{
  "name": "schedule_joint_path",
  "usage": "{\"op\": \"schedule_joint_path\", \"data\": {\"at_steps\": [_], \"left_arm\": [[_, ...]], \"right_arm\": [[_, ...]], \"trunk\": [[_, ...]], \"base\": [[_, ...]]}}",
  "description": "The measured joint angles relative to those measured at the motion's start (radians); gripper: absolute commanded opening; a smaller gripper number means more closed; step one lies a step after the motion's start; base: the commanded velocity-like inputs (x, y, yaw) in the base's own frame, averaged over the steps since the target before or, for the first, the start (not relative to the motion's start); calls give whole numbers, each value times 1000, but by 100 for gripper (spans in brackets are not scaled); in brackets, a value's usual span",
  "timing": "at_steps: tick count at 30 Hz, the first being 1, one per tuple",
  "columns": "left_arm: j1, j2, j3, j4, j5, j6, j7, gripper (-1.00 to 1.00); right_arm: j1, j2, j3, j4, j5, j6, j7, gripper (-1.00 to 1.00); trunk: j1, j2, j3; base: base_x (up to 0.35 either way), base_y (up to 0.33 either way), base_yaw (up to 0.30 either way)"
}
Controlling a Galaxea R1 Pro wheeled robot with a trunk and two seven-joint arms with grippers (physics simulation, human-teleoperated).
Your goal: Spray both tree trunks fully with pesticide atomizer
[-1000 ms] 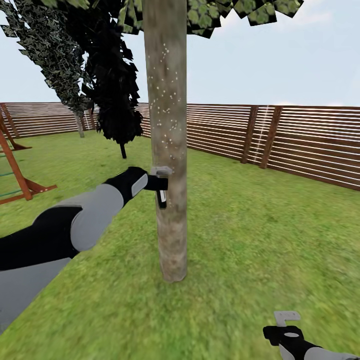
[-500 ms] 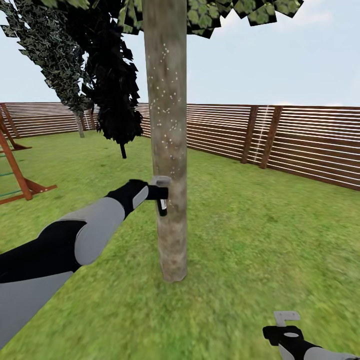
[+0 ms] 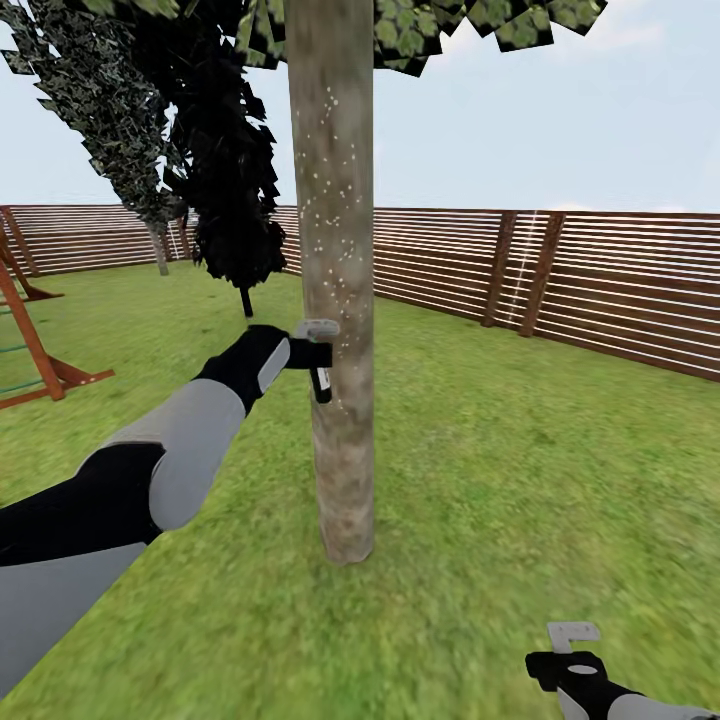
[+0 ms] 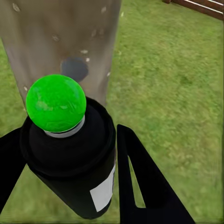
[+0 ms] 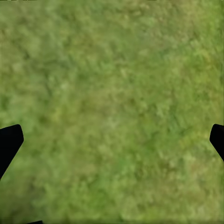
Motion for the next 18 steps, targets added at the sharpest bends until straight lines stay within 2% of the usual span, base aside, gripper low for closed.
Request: {"op": "schedule_joint_path", "data": {"at_steps": [2, 4, 6, 10, 13, 18], "left_arm": [[0, 0, 1, 6, 0, -1, 0, -100], [0, 29, 0, 9, -6, -2, 0, -100], [1, 43, 0, 8, -4, -1, 1, -100], [0, 50, -4, -2, 0, 1, 3, -100], [0, 51, -7, -104, 2, 8, 4, -100], [0, 49, -7, -226, 1, 11, 8, -100]], "right_arm": [[1, 0, 0, 0, 0, 0, 0, 100], [1, 0, 0, 0, 0, 0, 0, 100], [0, 0, 0, 0, 0, 0, 0, 100], [0, 0, 0, 0, 0, 0, 0, 100], [0, -1, 0, 0, 0, 0, 0, 100], [0, -1, 0, 0, 0, 0, 0, 100]], "trunk": [[0, 0, 0], [0, 0, 0], [0, 0, 0], [0, 0, 0], [0, 0, 0], [0, 0, 0]], "base": [[0, 0, 0], [0, 0, 0], [0, 0, 0], [0, 0, 0], [0, 0, 0], [0, 0, 0]]}}
